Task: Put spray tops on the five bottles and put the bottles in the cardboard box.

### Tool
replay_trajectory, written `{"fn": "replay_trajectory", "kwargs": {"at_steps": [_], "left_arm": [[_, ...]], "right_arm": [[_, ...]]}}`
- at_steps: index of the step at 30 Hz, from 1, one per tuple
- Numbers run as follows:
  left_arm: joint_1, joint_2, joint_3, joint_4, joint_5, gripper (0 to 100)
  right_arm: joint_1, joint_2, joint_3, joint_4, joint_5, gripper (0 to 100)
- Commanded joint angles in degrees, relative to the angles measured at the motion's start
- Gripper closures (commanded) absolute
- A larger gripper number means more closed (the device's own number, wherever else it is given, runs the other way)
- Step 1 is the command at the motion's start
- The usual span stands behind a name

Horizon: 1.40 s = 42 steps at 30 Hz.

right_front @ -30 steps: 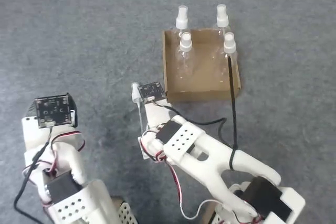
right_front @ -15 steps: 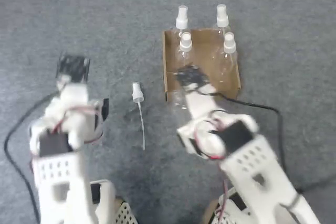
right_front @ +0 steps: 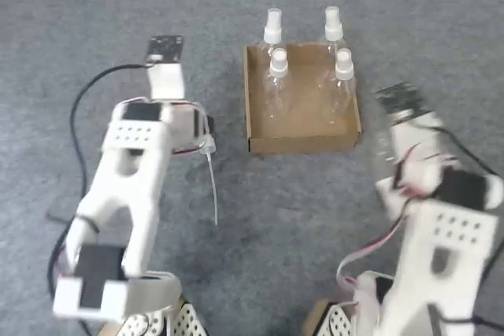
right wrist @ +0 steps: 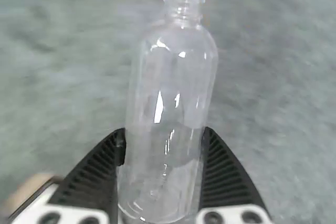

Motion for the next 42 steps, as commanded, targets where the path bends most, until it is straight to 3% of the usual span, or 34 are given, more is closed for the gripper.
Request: {"fn": "replay_trajectory", "kwargs": {"at_steps": [1, 10, 19, 22, 24, 31, 36, 39, 42], "left_arm": [[1.23, 4.92, -7.34, -1.93, 2.46, 78], [1.23, 20.31, -15.96, -1.93, 4.31, 80], [1.23, 24.97, -18.86, -1.49, 3.60, 92], [1.23, 23.47, -18.68, -0.09, -0.26, 99], [1.14, 22.24, -18.59, 2.20, -1.93, 99], [1.41, 13.01, -16.48, 12.48, -5.45, 99], [3.25, -4.75, -2.24, 11.08, -7.38, 99], [4.13, -15.74, 6.11, 9.23, -7.82, 99], [4.04, -23.65, 11.12, 8.88, -7.91, 99]], "right_arm": [[12.70, 10.15, -2.73, -13.76, 2.46, 99.3], [15.87, 26.86, 1.85, -33.01, 2.64, 99.3], [15.87, 33.27, 1.85, -34.33, 2.81, 99.2], [15.87, 34.15, 1.85, -34.33, 2.81, 99.2], [16.04, 34.86, 1.85, -34.33, 2.81, 99.2], [18.07, 37.85, 1.85, -37.93, 2.81, 99.2], [19.65, 40.04, 1.67, -41.98, 3.52, 99.2], [19.38, 41.01, 1.67, -41.89, 9.49, 98.8], [19.12, 41.80, 1.67, -41.89, 10.55, 91.2]]}}
